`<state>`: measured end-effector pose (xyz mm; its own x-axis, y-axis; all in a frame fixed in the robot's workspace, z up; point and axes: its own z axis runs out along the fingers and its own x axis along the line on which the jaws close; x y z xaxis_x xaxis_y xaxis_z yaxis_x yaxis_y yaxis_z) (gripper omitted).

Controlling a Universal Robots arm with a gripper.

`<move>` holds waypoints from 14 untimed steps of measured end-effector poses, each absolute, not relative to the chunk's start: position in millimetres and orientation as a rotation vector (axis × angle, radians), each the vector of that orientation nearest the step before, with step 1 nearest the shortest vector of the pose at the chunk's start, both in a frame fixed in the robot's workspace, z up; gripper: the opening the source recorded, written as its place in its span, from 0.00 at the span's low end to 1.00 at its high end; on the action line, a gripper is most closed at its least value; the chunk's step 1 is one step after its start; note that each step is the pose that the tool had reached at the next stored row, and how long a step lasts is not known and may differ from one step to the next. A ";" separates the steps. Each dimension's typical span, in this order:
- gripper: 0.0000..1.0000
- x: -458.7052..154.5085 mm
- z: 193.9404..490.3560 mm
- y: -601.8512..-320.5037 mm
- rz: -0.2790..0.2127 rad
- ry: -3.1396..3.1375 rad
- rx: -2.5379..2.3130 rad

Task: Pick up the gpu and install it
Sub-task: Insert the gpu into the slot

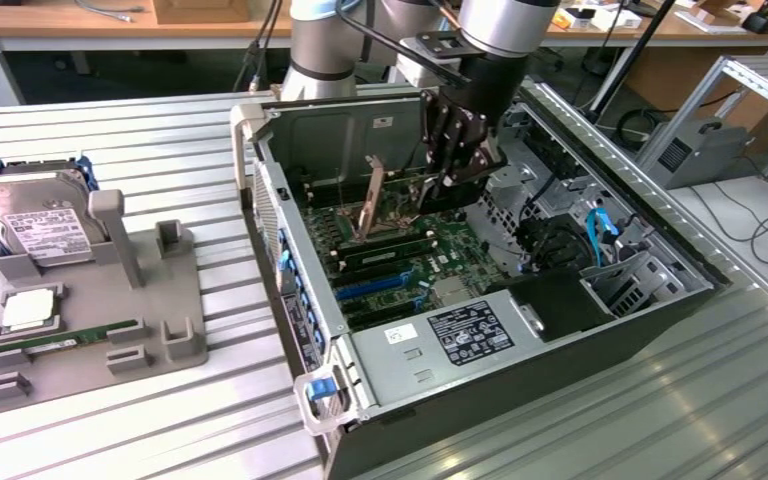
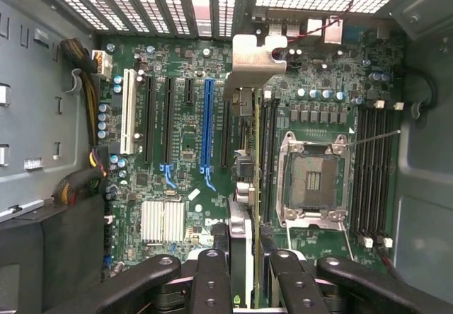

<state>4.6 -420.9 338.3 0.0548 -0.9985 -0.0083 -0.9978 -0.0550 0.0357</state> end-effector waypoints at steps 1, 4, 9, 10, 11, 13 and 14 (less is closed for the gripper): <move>0.27 4.6 337.7 -421.0 -0.048 -2.146 2.267; 0.27 4.6 337.0 -421.1 -0.048 -2.146 2.267; 0.27 4.6 335.6 -421.4 -0.048 -2.145 2.267; 0.27 4.6 335.4 -421.5 -0.048 -2.145 2.267; 0.27 4.6 335.2 -421.5 -0.048 -2.145 2.267; 0.27 4.6 334.3 -421.7 -0.048 -2.145 2.267; 0.27 4.6 333.9 -421.8 -0.048 -2.145 2.267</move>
